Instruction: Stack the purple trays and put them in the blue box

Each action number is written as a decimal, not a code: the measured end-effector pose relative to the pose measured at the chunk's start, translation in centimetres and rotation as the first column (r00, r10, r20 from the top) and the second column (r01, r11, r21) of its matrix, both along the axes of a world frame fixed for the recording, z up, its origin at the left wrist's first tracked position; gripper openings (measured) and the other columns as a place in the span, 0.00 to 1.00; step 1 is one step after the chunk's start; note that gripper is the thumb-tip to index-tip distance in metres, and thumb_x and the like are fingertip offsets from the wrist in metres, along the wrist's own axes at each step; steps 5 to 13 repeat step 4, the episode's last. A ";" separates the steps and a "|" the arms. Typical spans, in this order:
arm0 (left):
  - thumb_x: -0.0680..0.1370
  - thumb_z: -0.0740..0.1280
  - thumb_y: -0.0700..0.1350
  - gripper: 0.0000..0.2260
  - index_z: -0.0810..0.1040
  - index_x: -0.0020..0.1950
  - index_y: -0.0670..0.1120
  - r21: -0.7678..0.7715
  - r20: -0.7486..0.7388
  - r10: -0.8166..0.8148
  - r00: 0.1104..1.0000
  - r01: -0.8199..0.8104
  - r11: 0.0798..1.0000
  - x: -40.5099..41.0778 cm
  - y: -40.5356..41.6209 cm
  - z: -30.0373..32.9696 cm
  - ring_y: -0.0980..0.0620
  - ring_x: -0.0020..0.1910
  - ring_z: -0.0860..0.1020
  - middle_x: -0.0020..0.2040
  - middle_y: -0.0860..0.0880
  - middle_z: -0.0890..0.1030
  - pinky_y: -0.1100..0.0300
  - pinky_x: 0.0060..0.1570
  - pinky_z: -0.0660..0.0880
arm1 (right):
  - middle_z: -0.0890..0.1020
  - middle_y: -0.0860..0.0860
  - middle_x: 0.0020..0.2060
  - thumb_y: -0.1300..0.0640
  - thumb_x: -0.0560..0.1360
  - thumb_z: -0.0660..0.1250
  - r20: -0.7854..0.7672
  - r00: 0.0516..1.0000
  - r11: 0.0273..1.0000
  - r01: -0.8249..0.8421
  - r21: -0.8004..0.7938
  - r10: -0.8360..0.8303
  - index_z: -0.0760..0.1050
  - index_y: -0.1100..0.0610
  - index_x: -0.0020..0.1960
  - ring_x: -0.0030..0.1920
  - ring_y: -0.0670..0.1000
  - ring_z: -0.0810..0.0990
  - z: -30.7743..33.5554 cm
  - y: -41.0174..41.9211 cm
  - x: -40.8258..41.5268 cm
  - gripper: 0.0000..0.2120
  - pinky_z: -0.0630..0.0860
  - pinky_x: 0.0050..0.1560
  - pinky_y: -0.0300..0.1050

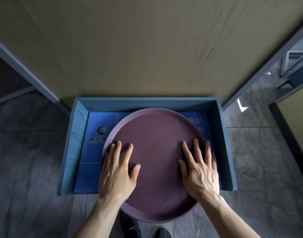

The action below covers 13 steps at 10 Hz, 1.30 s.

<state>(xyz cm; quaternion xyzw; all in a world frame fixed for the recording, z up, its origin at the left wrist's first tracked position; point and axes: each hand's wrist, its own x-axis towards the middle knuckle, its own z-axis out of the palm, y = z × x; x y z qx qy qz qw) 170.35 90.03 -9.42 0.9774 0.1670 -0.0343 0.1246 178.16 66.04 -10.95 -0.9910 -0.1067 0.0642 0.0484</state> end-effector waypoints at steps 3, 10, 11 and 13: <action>0.76 0.59 0.65 0.35 0.53 0.80 0.56 -0.083 -0.151 -0.046 0.988 0.034 0.996 1.2 0.6 3.3 0.44 0.80 0.49 0.81 0.45 0.53 0.49 0.78 0.49 | 0.54 0.50 0.80 0.30 0.74 0.41 -0.146 0.989 0.995 -0.042 -0.089 0.028 0.50 0.41 0.79 0.79 0.59 0.39 3.8 0.3 1.3 0.35 0.36 0.76 0.63; 0.76 0.58 0.66 0.36 0.52 0.80 0.56 -0.068 -0.141 -0.062 0.988 0.053 0.996 1.2 0.3 5.7 0.46 0.80 0.51 0.81 0.47 0.55 0.49 0.77 0.52 | 0.48 0.50 0.81 0.27 0.72 0.43 -0.194 0.981 1.000 -0.015 0.024 0.019 0.48 0.40 0.79 0.79 0.57 0.43 6.4 0.0 1.1 0.37 0.46 0.77 0.61; 0.76 0.58 0.66 0.36 0.52 0.80 0.56 -0.068 -0.141 -0.062 0.988 0.053 0.996 1.2 0.3 5.7 0.46 0.80 0.51 0.81 0.47 0.55 0.49 0.77 0.52 | 0.48 0.50 0.81 0.27 0.72 0.43 -0.194 0.981 1.000 -0.015 0.024 0.019 0.48 0.40 0.79 0.79 0.57 0.43 6.4 0.0 1.1 0.37 0.46 0.77 0.61; 0.76 0.58 0.66 0.36 0.52 0.80 0.56 -0.068 -0.141 -0.062 0.988 0.053 0.996 1.2 0.3 5.7 0.46 0.80 0.51 0.81 0.47 0.55 0.49 0.77 0.52 | 0.48 0.50 0.81 0.27 0.72 0.43 -0.194 0.981 1.000 -0.015 0.024 0.019 0.48 0.40 0.79 0.79 0.57 0.43 6.4 0.0 1.1 0.37 0.46 0.77 0.61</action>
